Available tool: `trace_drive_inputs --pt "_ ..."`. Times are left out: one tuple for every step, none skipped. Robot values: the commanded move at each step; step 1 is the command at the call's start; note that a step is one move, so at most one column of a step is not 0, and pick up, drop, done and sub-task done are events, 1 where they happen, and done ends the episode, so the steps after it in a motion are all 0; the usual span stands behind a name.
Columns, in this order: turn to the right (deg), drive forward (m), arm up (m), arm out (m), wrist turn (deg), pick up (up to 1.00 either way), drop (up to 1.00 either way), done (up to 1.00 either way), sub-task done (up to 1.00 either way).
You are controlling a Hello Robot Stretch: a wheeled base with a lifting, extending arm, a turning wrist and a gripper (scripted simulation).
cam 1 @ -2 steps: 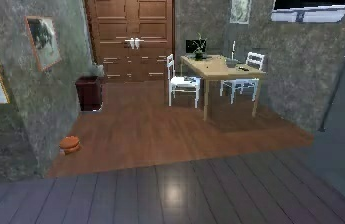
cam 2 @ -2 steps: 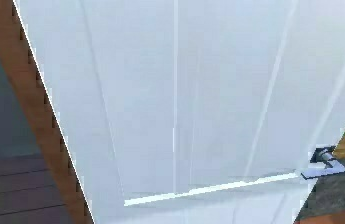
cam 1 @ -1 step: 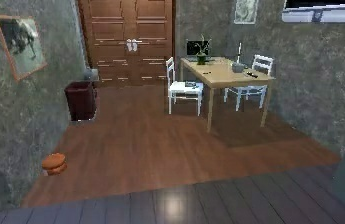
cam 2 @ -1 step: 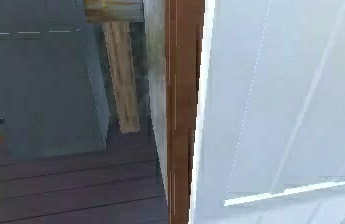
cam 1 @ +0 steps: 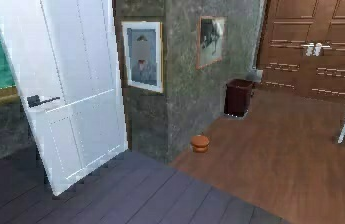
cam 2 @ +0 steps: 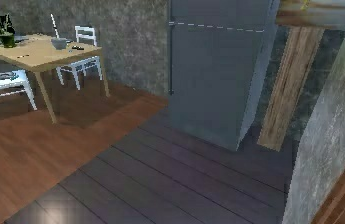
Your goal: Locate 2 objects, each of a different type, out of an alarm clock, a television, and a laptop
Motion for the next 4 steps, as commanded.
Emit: trace_drive_inputs --pt "-27.0 0.00 0.00 0.00 0.0 0.00 0.00 0.00 0.00" --pt "0.0 0.25 0.00 0.00 0.0 0.00 0.00 0.00 0.00" --pt "-42.0 0.00 0.00 0.00 0.0 0.00 0.00 0.00 0.00" --pt "0.0 0.00 0.00 0.00 0.0 0.00 0.00 0.00 1.00"
